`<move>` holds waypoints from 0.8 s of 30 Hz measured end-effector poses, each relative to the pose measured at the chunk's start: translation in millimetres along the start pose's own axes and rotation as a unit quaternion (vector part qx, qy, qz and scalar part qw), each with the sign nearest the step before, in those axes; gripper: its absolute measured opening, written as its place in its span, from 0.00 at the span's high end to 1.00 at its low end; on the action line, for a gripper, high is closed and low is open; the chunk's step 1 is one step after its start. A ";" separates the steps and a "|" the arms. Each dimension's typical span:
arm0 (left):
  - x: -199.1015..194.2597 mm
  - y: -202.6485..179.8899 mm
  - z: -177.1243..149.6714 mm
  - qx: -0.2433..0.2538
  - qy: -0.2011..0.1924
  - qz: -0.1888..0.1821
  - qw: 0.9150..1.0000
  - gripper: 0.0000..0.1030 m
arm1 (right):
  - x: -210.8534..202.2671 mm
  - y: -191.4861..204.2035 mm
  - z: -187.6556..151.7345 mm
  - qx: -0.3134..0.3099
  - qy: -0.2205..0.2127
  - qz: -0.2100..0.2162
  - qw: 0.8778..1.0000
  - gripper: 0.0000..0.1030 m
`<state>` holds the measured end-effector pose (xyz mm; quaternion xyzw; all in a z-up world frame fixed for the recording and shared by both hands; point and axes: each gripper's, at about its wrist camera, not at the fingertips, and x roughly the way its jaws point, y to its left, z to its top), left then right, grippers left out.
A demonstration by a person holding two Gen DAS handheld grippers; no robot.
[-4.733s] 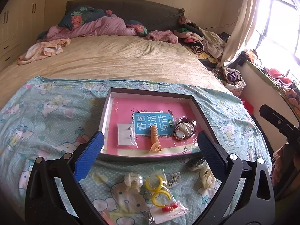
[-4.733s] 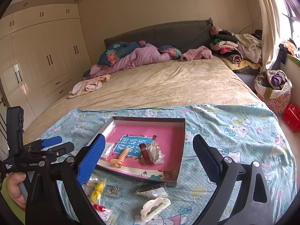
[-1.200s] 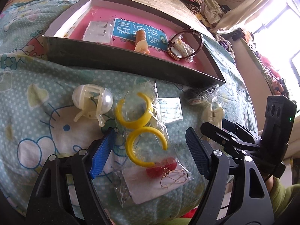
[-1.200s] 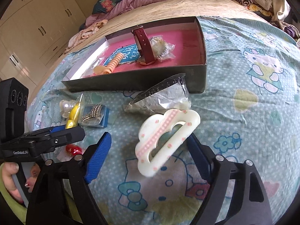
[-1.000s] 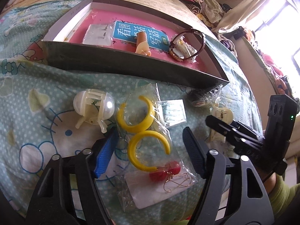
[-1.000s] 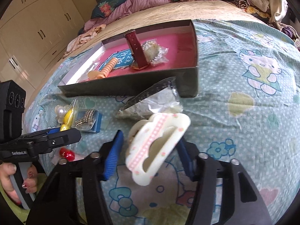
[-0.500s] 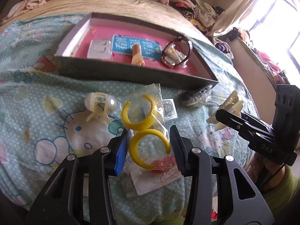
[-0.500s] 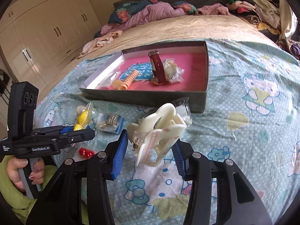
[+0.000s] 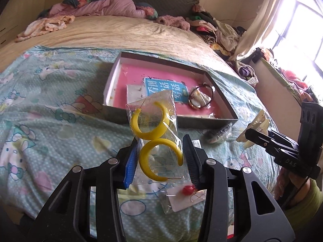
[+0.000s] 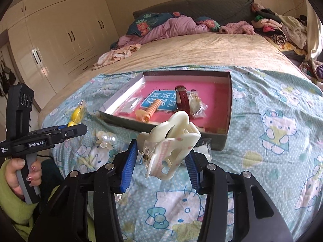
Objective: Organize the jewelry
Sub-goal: 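Carry cloud clip in right tool into pink box while left tool carries bangle bag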
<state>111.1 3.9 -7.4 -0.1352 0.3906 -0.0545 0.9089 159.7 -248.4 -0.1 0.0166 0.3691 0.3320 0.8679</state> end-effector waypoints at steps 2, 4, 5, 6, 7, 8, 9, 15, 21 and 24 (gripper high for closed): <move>-0.6 3.1 3.5 -0.003 -0.005 0.002 1.000 0.67 | -1.3 1.8 4.9 -0.005 -0.006 0.000 1.000 0.57; -0.5 4.1 7.5 -0.006 -0.008 0.003 1.000 0.67 | -1.9 2.2 9.1 -0.008 -0.012 -0.001 1.000 0.57; -0.5 5.4 10.0 -0.008 -0.010 0.004 1.000 0.67 | -2.0 2.0 11.8 -0.009 -0.015 -0.002 1.000 0.57; -0.1 6.5 12.6 -0.009 -0.011 0.004 1.000 0.67 | -2.0 1.6 14.4 -0.009 -0.018 -0.003 1.000 0.57; -0.4 8.2 13.9 -0.010 -0.013 0.004 1.000 0.67 | -2.2 1.3 16.8 -0.009 -0.021 -0.003 1.000 0.57; 1.2 9.5 16.6 -0.011 -0.014 0.006 1.000 0.67 | -2.5 1.0 20.1 -0.011 -0.024 -0.004 1.000 0.57; 1.9 10.7 17.5 -0.011 -0.014 0.007 1.000 0.67 | -2.5 1.4 22.6 -0.013 -0.026 -0.005 1.000 0.57; 9.7 13.9 29.0 -0.017 -0.017 0.010 1.000 0.67 | 0.8 -2.3 39.6 -0.016 -0.035 -0.011 0.999 0.57; 18.3 12.4 44.8 -0.013 -0.016 0.012 1.000 0.67 | -0.4 -5.9 53.4 -0.020 -0.047 -0.019 0.999 0.57; 22.6 7.4 53.4 -0.005 -0.018 0.014 1.000 0.67 | -3.7 -10.0 60.9 -0.019 -0.057 -0.026 0.998 0.57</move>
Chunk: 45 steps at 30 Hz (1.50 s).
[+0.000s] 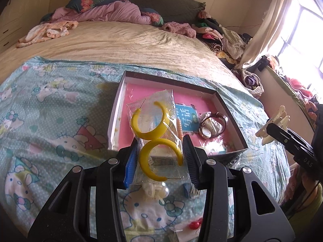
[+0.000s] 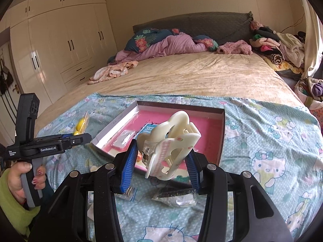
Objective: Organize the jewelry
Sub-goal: 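Carry cloud clip in right tool into pink box while left tool carries bangle bag, then open right tool over box while left tool releases the bangle bag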
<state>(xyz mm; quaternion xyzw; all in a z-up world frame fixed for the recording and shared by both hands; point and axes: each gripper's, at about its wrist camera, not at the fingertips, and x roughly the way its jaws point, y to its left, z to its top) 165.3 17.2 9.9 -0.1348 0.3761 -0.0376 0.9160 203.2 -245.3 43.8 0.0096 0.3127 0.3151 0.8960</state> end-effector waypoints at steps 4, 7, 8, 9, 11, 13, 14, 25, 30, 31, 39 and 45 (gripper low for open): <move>8.0 -7.9 12.0 0.009 -0.003 0.001 1.000 0.67 | 0.2 -5.5 7.6 0.004 -0.008 -0.006 1.000 0.57; 14.9 -12.4 20.9 0.016 -0.005 0.002 1.000 0.67 | 1.3 -9.6 11.1 0.004 -0.011 -0.011 1.000 0.57; 17.4 -14.4 23.5 0.019 -0.004 0.003 1.000 0.67 | 2.0 -11.0 12.1 0.005 -0.011 -0.013 1.000 0.57; 20.1 -15.5 26.1 0.022 -0.004 0.003 1.000 0.67 | 3.0 -11.8 12.8 0.005 -0.011 -0.015 1.000 0.57; 25.7 -19.4 29.1 0.029 -0.001 0.003 1.000 0.67 | 4.8 -14.7 14.2 0.006 -0.011 -0.017 1.000 0.57; 32.1 -22.5 32.1 0.034 0.004 0.002 0.999 0.67 | 7.2 -17.2 15.8 0.006 -0.010 -0.021 1.000 0.57; 36.2 -24.5 33.1 0.037 0.006 0.003 0.999 0.67 | 8.0 -18.3 16.5 0.007 -0.010 -0.022 1.000 0.57; 67.8 -27.1 29.0 0.053 0.027 0.012 0.998 0.67 | 36.5 -33.4 15.1 0.015 0.019 -0.030 0.999 0.57; 81.7 -26.5 24.5 0.059 0.040 0.016 0.997 0.67 | 54.6 -39.6 7.2 0.021 0.043 -0.032 0.998 0.57; 84.9 -25.9 23.6 0.060 0.043 0.015 0.997 0.67 | 58.1 -40.7 5.4 0.022 0.048 -0.032 0.998 0.57; 101.6 -21.8 16.6 0.056 0.062 0.014 0.996 0.67 | 82.6 -49.8 -10.8 0.027 0.088 -0.040 0.995 0.57; 108.6 -14.9 13.3 0.049 0.069 0.016 0.996 0.66 | 96.6 -51.8 -19.1 0.024 0.114 -0.047 0.992 0.57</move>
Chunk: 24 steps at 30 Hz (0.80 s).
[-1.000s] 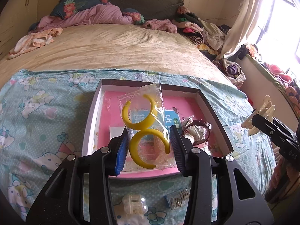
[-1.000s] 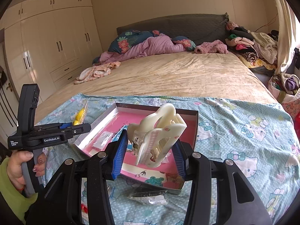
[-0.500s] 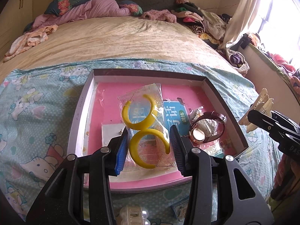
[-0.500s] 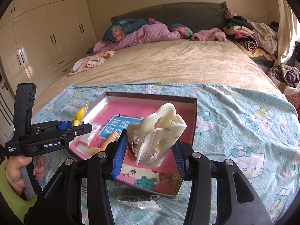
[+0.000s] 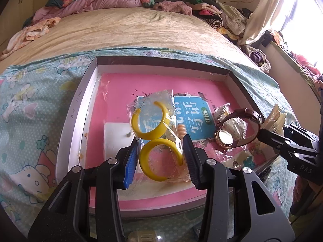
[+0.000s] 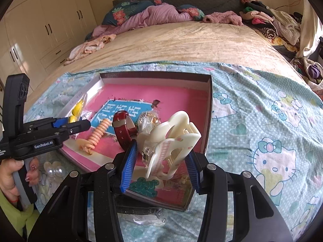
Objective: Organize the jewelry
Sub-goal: 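Open right tool over box while left tool releases the bangle bag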
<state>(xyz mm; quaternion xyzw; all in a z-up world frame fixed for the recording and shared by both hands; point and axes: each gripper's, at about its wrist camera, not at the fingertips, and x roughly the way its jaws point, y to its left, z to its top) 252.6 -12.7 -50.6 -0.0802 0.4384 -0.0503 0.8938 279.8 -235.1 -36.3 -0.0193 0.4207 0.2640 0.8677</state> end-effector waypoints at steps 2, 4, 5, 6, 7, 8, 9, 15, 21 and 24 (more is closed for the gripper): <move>2.3 2.4 -0.1 -0.004 0.002 -0.002 1.000 0.66 | 4.2 2.0 -1.4 -0.004 0.008 -0.005 1.000 0.57; 2.4 2.6 -0.6 -0.004 0.002 -0.003 1.000 0.66 | 8.5 2.4 -2.7 -0.003 0.017 -0.005 1.000 0.56; 2.2 2.7 -0.7 -0.004 0.001 -0.003 1.000 0.66 | 10.4 2.4 -3.3 0.000 0.022 -0.005 1.000 0.56; 2.6 3.1 -0.8 -0.004 0.002 -0.004 1.000 0.66 | 11.5 2.8 -3.6 0.003 0.024 -0.005 1.000 0.56; 2.7 3.4 -1.1 -0.005 0.002 -0.004 1.000 0.66 | 11.0 2.8 -4.0 0.005 0.025 -0.003 1.000 0.56; 3.0 4.3 -1.4 -0.006 0.001 -0.004 1.000 0.66 | 10.3 3.1 -4.2 0.007 0.025 0.000 1.000 0.56; 2.6 3.3 -1.2 -0.005 0.001 -0.004 1.000 0.66 | 9.3 3.7 -4.6 0.007 0.024 0.001 1.000 0.52; 1.3 3.5 -1.1 -0.006 0.001 -0.004 1.000 0.65 | -6.1 7.7 -5.2 0.000 0.009 -0.004 1.000 0.36; -4.7 3.9 -0.1 -0.005 -0.006 -0.004 1.000 0.51 | -25.9 5.3 -3.8 0.008 -0.013 -0.008 1.000 0.25; -10.6 3.3 0.8 -0.004 -0.010 -0.002 1.000 0.42 | -35.3 5.0 -3.3 0.011 -0.023 -0.008 1.000 0.20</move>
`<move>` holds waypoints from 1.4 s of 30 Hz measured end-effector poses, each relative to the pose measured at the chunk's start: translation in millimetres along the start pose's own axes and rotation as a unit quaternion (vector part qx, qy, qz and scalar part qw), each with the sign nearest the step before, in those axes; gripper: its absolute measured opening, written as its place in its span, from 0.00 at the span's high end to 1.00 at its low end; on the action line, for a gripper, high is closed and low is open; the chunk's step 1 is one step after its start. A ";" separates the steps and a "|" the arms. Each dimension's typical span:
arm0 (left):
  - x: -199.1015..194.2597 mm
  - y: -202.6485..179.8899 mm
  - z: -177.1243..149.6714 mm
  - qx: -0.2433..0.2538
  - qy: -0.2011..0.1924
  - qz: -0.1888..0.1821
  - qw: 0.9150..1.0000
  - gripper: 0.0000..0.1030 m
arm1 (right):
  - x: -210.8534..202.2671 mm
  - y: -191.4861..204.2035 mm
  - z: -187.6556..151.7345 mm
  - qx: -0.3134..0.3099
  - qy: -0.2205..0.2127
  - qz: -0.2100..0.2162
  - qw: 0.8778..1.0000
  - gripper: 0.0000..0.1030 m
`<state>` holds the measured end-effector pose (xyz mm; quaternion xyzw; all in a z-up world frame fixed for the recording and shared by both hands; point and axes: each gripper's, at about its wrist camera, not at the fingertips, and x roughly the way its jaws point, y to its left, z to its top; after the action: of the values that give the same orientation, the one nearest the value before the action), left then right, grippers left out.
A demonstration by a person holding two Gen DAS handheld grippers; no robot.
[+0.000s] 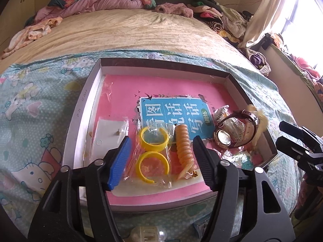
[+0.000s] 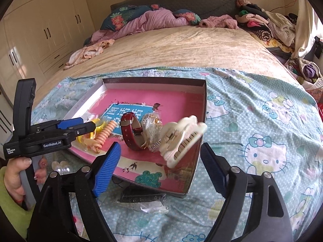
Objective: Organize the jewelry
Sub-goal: 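Open right tool over box while left tool releases the bangle bag, then withdraw both tools from the box toward the remaining jewelry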
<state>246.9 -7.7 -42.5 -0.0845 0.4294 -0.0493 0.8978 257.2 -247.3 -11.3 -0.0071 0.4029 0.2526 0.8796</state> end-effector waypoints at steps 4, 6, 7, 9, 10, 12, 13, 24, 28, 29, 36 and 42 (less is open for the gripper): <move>-16.9 1.2 1.4 -0.008 -0.016 -0.002 1.000 0.30 | -11.1 1.4 1.7 0.001 -0.011 -0.001 1.000 0.16; -27.0 0.7 2.5 -0.010 -0.024 0.000 1.000 0.23 | -17.8 2.4 2.4 0.001 -0.018 0.001 1.000 0.15; -32.5 -0.3 3.1 -0.011 -0.029 0.000 1.000 0.22 | -21.1 3.2 2.6 0.000 -0.021 0.001 1.000 0.15; -43.3 -1.0 4.1 -0.015 -0.038 0.002 0.999 0.09 | -26.6 4.2 3.2 -0.001 -0.026 0.002 1.000 0.13; -48.6 -0.8 4.3 -0.016 -0.044 0.003 0.999 0.09 | -29.0 4.7 2.9 -0.001 -0.028 0.001 1.000 0.12; -60.9 -0.5 4.7 -0.020 -0.054 0.002 0.998 0.09 | -35.6 5.6 3.4 -0.002 -0.035 0.003 0.999 0.12; -66.7 0.5 5.0 -0.023 -0.059 0.001 0.998 0.09 | -37.9 6.9 3.6 -0.002 -0.037 0.003 0.999 0.12; -113.2 3.8 -4.4 -0.034 -0.093 0.005 0.995 0.09 | -70.9 24.1 0.1 -0.016 -0.067 0.012 0.998 0.06; -123.5 0.5 -10.2 -0.027 -0.100 0.012 0.995 0.09 | -80.8 29.9 -2.8 -0.020 -0.073 0.017 0.997 0.06; -126.2 -0.3 -12.4 -0.025 -0.101 0.014 0.994 0.09 | -82.8 31.0 -3.2 -0.021 -0.074 0.018 0.997 0.06; -138.7 -5.8 -26.1 -0.012 -0.105 0.021 0.994 0.09 | -96.5 37.4 -8.0 -0.026 -0.080 0.022 0.996 0.06; -144.2 -10.8 -39.1 0.000 -0.103 0.027 0.994 0.09 | -107.1 43.3 -13.3 -0.032 -0.083 0.028 0.996 0.06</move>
<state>125.9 0.7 45.5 -0.0771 0.3366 -0.0162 0.9384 169.7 -259.4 64.3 -0.0030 0.3203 0.2892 0.9021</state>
